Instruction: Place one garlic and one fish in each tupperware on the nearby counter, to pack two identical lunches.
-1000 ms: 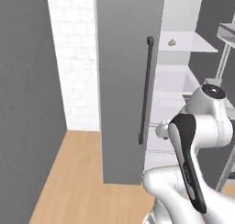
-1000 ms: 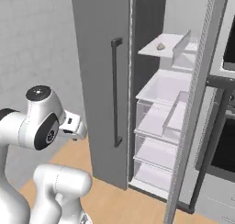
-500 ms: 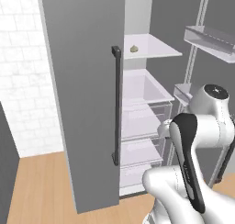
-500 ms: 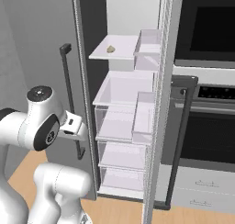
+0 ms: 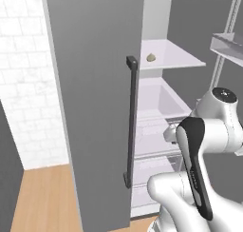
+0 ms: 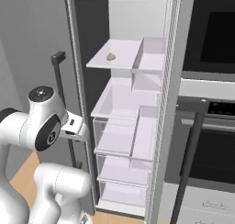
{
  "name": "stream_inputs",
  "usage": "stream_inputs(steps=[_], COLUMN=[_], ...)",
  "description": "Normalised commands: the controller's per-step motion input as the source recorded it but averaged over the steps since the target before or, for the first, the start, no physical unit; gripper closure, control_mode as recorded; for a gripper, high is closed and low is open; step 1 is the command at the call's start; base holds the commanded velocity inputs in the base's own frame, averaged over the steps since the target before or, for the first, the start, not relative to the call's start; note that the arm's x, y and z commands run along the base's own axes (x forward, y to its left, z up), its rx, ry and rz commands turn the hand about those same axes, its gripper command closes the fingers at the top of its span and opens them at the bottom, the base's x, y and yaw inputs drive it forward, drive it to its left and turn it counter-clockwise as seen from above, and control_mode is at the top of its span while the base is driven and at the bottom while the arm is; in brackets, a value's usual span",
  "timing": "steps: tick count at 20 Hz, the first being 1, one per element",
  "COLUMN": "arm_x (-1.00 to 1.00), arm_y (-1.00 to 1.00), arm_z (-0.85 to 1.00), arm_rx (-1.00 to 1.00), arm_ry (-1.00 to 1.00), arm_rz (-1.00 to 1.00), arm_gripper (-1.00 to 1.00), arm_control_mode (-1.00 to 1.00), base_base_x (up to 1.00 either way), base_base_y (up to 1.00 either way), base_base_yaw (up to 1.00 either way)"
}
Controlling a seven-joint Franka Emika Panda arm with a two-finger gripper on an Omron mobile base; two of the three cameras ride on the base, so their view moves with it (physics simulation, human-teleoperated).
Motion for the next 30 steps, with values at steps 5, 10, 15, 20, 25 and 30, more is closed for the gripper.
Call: stream_inputs(steps=[5,10,15,20,25,30], arm_x=[0.0,0.0,0.0,0.0,0.0,0.0], arm_y=[0.0,0.0,0.0,0.0,0.0,0.0], arm_z=[0.0,0.0,0.0,0.0,0.0,0.0], arm_rx=[0.0,0.0,0.0,0.0,0.0,0.0], arm_ry=[0.0,0.0,0.0,0.0,0.0,0.0], arm_rz=[0.0,0.0,0.0,0.0,0.0,0.0], arm_gripper=[-1.0,-1.0,-1.0,-1.0,-1.0,-1.0], arm_control_mode=[1.0,1.0,1.0,1.0,1.0,1.0], base_base_x=[0.48,0.05,0.01,0.15,0.17,0.0], base_base_y=[-0.33,-0.33,-0.18,-0.32,-0.25,0.0], base_base_yaw=[0.18,0.1,-0.03,-0.12,-0.02,0.0])
